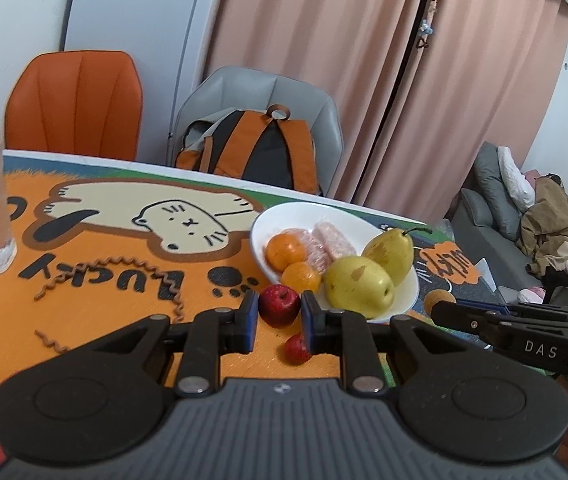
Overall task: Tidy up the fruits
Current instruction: 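Carry the red and brown fruits into the white plate and open both tools, then withdraw both open tools from the plate toward the remaining small fruits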
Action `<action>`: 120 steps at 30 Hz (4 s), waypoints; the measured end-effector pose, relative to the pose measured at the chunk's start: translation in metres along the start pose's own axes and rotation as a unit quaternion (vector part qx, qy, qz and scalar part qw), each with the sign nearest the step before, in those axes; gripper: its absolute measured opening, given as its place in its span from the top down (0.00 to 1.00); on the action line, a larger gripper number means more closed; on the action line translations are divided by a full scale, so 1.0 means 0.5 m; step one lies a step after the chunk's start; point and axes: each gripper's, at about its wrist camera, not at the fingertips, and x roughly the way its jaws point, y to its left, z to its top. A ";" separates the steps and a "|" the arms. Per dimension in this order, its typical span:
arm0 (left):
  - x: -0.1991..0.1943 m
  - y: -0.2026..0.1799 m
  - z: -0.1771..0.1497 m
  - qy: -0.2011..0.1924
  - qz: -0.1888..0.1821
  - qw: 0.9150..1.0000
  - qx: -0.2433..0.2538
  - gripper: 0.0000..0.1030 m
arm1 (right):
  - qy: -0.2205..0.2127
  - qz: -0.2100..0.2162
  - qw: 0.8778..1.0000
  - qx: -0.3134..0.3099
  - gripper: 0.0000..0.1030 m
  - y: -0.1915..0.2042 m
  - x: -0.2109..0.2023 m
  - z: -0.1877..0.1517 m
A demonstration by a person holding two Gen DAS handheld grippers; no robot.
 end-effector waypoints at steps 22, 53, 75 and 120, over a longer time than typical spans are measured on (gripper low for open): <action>0.090 -0.034 0.031 0.014 -0.030 0.999 0.010 0.80 | 0.000 -0.031 0.999 0.004 0.78 -0.050 0.011 0.025; 0.123 0.007 0.036 0.048 0.021 0.998 -0.017 0.63 | 0.014 -0.003 0.999 0.051 0.75 -0.095 0.101 0.026; 0.053 0.022 -0.019 0.053 0.033 0.998 -0.025 0.44 | 0.018 0.001 0.998 0.052 0.50 -0.056 0.043 -0.020; 0.084 -0.007 -0.083 0.072 0.007 0.997 -0.001 0.16 | 0.040 0.000 0.995 0.089 0.00 -0.052 0.027 -0.083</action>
